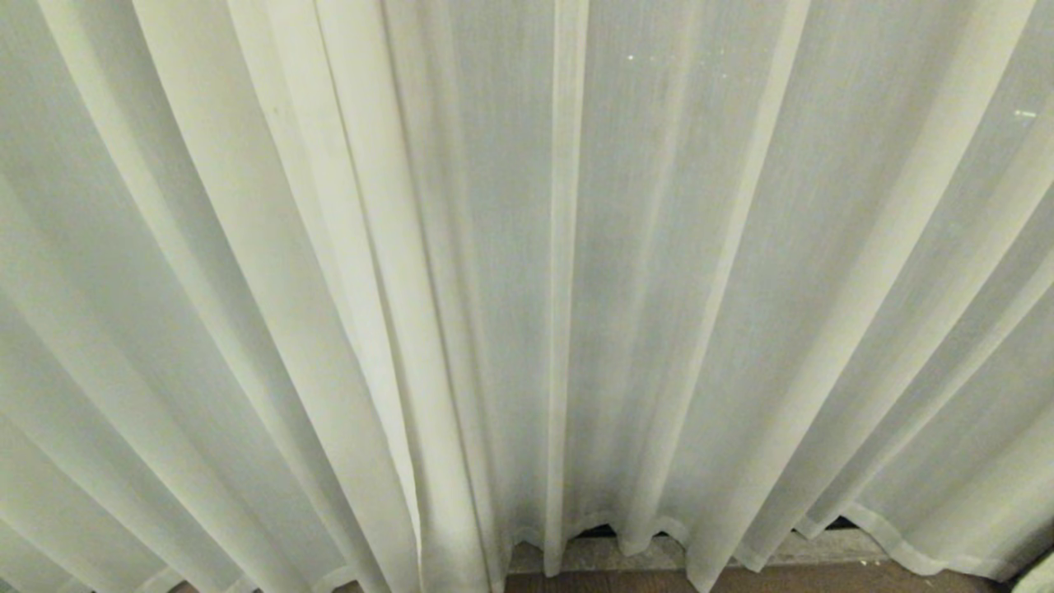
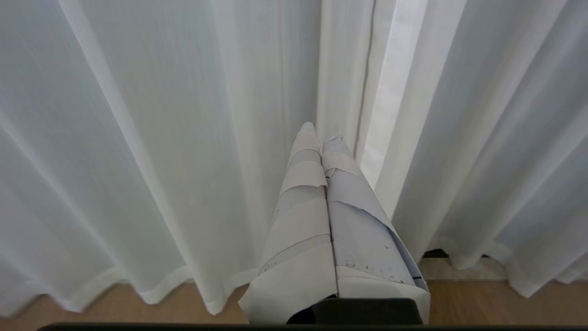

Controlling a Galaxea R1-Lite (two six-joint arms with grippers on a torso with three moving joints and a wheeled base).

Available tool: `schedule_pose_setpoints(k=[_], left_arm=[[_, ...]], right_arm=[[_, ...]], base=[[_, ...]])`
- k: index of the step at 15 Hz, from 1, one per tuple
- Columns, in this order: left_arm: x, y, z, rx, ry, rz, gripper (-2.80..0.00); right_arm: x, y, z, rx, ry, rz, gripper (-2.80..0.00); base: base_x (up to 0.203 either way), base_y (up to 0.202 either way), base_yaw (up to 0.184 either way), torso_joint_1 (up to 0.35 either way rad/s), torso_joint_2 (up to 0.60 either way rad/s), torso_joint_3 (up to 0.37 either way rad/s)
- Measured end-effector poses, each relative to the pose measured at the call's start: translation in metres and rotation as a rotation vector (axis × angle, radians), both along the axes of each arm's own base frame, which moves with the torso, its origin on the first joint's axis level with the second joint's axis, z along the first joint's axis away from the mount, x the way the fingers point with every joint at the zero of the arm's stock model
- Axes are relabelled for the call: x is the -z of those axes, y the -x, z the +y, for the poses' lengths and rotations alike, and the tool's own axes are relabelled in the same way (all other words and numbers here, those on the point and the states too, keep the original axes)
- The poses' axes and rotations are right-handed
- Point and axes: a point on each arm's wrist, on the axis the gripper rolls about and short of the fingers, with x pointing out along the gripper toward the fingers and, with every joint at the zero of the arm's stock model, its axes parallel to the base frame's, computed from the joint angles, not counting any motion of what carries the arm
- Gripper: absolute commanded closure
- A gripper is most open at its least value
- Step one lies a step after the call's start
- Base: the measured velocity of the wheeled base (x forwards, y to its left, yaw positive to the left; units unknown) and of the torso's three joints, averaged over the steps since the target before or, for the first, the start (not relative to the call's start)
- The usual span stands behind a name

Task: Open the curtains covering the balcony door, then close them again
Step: Pull the outer curtains open on both sides

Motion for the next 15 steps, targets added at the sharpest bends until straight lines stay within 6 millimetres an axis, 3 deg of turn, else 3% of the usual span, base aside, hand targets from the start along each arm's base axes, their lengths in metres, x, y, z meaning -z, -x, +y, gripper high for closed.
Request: schedule_pose_setpoints(k=[8,15], left_arm=[[-0.038,0.008,0.0,-0.032,-0.157,-0.373,0.0],[-0.05,0.014,-0.002,0.051,-0.172,-0.297,0.0]], right_arm=[[0.0,0.0,0.0,0.001,0.0,0.0,0.0],[0.0,0.0,0.0,0.001,0.0,0.0,0.0]], base=[[0.0,0.0,0.0,0.0,0.0,0.0],[0.0,0.0,0.0,0.0,0.0,0.0]])
